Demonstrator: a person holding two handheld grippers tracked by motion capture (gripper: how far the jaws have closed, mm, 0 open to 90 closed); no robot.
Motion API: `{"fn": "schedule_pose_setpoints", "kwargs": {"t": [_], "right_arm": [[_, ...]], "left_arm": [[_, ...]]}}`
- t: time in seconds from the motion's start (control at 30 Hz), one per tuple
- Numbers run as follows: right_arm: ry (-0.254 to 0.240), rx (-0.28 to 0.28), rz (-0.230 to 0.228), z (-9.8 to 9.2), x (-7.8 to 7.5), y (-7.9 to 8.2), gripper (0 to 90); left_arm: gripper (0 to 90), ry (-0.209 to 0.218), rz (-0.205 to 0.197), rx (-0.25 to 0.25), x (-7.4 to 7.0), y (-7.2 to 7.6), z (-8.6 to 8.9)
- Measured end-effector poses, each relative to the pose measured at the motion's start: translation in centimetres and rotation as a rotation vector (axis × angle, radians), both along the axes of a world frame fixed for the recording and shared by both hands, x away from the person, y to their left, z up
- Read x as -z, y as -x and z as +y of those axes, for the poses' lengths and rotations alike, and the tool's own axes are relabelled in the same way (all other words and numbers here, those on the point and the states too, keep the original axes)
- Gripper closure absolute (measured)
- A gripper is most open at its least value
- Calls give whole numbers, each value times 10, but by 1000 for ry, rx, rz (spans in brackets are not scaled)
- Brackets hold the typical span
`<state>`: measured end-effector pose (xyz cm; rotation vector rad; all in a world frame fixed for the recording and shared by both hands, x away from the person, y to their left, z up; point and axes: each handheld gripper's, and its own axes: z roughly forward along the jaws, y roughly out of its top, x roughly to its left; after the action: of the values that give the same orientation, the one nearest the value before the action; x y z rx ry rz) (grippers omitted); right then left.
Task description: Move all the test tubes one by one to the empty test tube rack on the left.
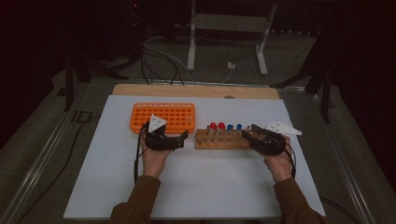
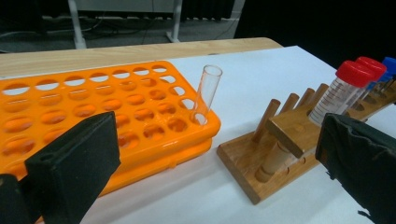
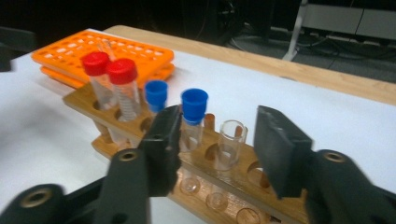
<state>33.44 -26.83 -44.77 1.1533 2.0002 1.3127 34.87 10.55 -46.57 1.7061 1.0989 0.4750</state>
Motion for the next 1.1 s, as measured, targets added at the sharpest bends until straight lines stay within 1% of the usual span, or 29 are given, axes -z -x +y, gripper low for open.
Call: {"fn": "schedule_pose_setpoints", "kwargs": {"t": [0.07, 0.1, 0.13, 0.17, 0.2, 0.3, 0.5, 0.53, 0.73, 0.87, 0.93, 1.0, 1.1], "right_arm": [[5, -2, 9, 0, 3, -4, 579], [15, 4, 13, 0, 5, -6, 599], [21, 7, 16, 1, 6, -8, 615], [21, 7, 16, 1, 6, -8, 615], [26, 12, 23, 2, 9, -11, 644], [37, 19, 28, 3, 13, -15, 671], [44, 11, 30, 5, 18, -20, 708], [52, 11, 27, 7, 19, -21, 734], [79, 13, 8, 12, 21, -19, 753], [72, 16, 7, 12, 21, -19, 760], [69, 21, -6, 12, 19, -16, 761], [51, 18, -18, 12, 16, -14, 761], [55, 16, -33, 13, 13, -12, 761]], "left_arm": [[8, 0, -15, -4, 0, 6, 5], [7, 0, -15, -4, 0, 6, 5], [8, -3, -19, -9, 0, 10, 8], [8, -3, -19, -9, 0, 10, 8], [7, 1, -21, -11, 0, 13, 11], [8, 9, -27, -16, 0, 16, 14], [7, 36, -32, -23, 3, 23, 19], [7, 42, -31, -25, 3, 24, 20], [7, 46, -25, -32, 5, 25, 23], [7, 48, -27, -31, 5, 27, 23], [8, 44, -25, -27, 6, 27, 23], [7, 44, -24, -26, 6, 27, 23], [7, 46, -22, -21, 7, 27, 22]]}}
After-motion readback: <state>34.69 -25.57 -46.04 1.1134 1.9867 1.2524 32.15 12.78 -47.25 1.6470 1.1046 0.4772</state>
